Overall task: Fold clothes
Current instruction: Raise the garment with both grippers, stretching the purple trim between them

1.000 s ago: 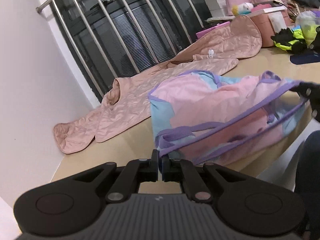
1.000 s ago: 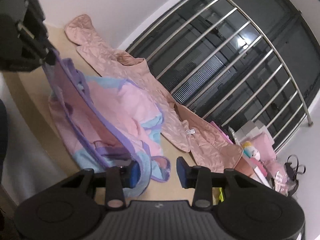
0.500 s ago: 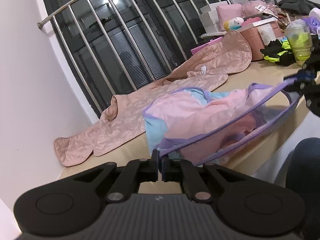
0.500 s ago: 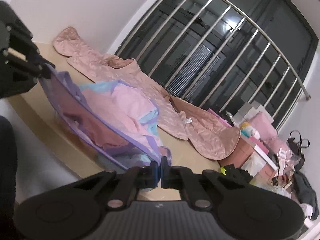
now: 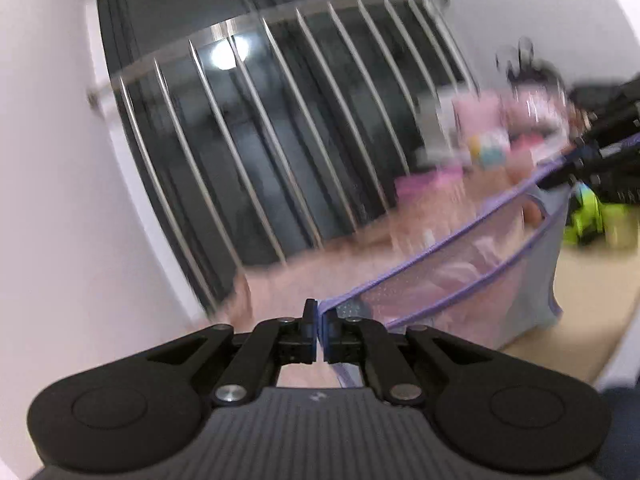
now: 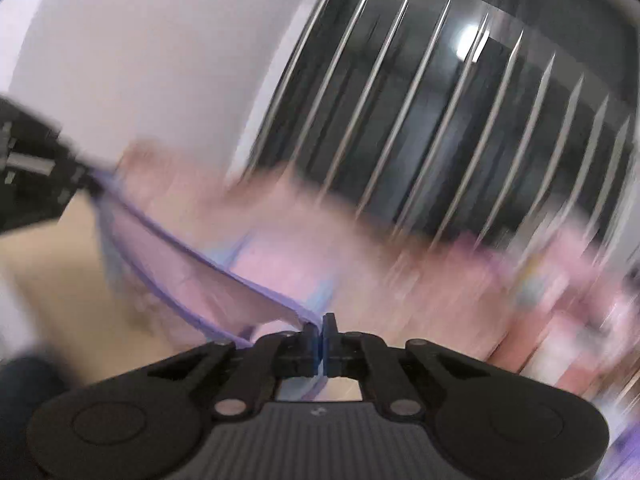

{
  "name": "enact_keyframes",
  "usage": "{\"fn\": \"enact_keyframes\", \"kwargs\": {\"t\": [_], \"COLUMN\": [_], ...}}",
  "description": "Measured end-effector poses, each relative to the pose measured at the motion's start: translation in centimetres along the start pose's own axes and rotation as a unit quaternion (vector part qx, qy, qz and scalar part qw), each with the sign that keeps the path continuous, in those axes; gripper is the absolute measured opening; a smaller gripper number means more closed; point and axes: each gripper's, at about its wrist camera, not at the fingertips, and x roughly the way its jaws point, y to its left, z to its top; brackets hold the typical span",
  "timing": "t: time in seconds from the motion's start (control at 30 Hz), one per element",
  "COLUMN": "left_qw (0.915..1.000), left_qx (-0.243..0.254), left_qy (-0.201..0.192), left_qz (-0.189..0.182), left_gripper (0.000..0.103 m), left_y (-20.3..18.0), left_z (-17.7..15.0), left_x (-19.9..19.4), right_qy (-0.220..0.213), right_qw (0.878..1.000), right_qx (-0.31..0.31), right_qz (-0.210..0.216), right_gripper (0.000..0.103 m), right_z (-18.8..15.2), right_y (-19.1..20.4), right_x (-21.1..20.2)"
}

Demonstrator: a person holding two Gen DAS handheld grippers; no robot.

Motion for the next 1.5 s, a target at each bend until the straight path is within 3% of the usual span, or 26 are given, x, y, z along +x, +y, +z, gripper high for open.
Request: {"fn": "enact_keyframes", "kwargs": {"t": [0.1,0.27,0.4,0.53,0.7,0.77,0.87,0.93,1.03,1.13,1.23,1.3,1.37,1.5], "left_qw": [0.9976,0.9906,0.9883,0.9892,0.9956,0.9986,1.0,0.999,0.9963,0.993,0.9823,0.9762,0.9752,0.9912], "left_qx": [0.034,0.067,0.055,0.036,0.013,0.002,0.002,0.025,0.038,0.022,-0.015,0.0,0.006,-0.015], "left_qy": [-0.061,-0.115,-0.141,-0.141,-0.092,-0.053,-0.003,0.021,0.022,-0.048,-0.137,-0.171,-0.178,-0.1], "left_qz": [0.003,0.031,0.022,0.01,0.001,-0.005,0.002,0.03,0.074,0.106,0.127,0.133,0.132,0.086], "left_gripper": [0.002,0.003,0.004,0.004,0.004,0.004,0.004,0.004,0.004,0.004,0.004,0.006,0.01,0.012], "left_y": [2.8,7.6,10.5,12.3,14.3,14.9,15.4,15.2,14.5,15.1,16.1,15.5,14.4,10.6], "left_z": [6.4,15.9,21.3,24.0,23.4,22.2,20.2,18.9,18.2,20.3,22.9,23.5,22.2,14.1], "left_x": [-2.3,-5.5,-6.8,-5.6,1.0,5.9,14.0,19.5,25.1,25.0,20.7,17.3,15.1,15.0], "right_qy": [-0.09,-0.177,-0.221,-0.231,-0.182,-0.155,-0.108,-0.075,-0.088,-0.147,-0.214,-0.237,-0.232,-0.172], "right_qw": [0.995,0.98,0.97,0.965,0.978,0.984,0.991,0.994,0.992,0.981,0.963,0.958,0.961,0.978], "right_qx": [-0.025,-0.059,-0.074,-0.088,-0.087,-0.084,-0.08,-0.073,-0.061,-0.039,-0.014,-0.012,-0.026,-0.059], "right_qz": [-0.029,-0.061,-0.074,-0.089,-0.052,-0.03,-0.016,-0.017,-0.059,-0.121,-0.163,-0.161,-0.146,-0.103], "right_gripper": [0.001,0.001,0.001,0.001,0.002,0.002,0.002,0.002,0.001,0.001,0.001,0.002,0.004,0.009], "right_z": [6.9,16.3,20.3,22.2,23.0,23.1,22.3,21.8,21.6,22.9,24.3,24.6,23.6,17.6], "right_y": [-3.1,-7.3,-9.4,-10.2,-10.9,-11.2,-10.2,-9.5,-8.6,-9.0,-10.4,-11.2,-11.2,-8.9], "right_x": [-3.1,-8.3,-11.3,-10.8,-3.7,0.0,8.6,15.0,21.2,21.7,19.7,17.2,15.5,15.0]}}
